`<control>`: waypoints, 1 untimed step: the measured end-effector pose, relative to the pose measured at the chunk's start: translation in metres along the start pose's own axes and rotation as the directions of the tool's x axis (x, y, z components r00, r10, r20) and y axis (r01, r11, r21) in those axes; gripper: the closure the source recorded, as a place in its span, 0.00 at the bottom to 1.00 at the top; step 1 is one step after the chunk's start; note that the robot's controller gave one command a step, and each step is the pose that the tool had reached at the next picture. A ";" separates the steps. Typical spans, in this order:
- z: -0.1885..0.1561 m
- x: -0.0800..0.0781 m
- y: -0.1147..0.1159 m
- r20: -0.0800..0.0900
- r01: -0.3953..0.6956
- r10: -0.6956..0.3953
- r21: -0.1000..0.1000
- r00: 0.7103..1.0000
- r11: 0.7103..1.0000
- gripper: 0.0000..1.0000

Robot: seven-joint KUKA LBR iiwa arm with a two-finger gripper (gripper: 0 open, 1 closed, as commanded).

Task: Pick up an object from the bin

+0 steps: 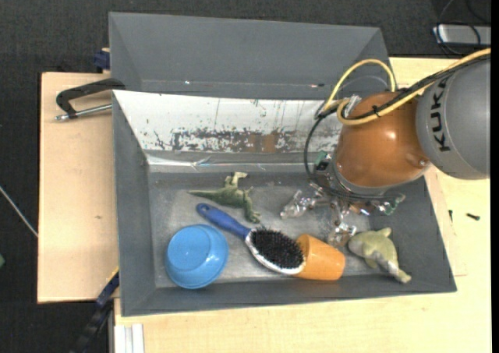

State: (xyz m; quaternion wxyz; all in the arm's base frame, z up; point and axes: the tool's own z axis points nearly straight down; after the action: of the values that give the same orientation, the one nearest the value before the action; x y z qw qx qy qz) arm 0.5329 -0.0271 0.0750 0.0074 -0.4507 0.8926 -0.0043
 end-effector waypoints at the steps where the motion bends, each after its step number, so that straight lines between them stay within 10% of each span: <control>1: -0.002 -0.011 0.029 0.005 0.296 -0.296 0.002 0.955 0.955 0.00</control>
Offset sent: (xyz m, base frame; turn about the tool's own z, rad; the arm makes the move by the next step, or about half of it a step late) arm -0.0226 0.0246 -0.0027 -0.2997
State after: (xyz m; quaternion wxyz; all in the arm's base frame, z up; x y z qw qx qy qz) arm 0.5165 -0.0012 0.0764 0.0093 -0.5793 0.8151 -0.0048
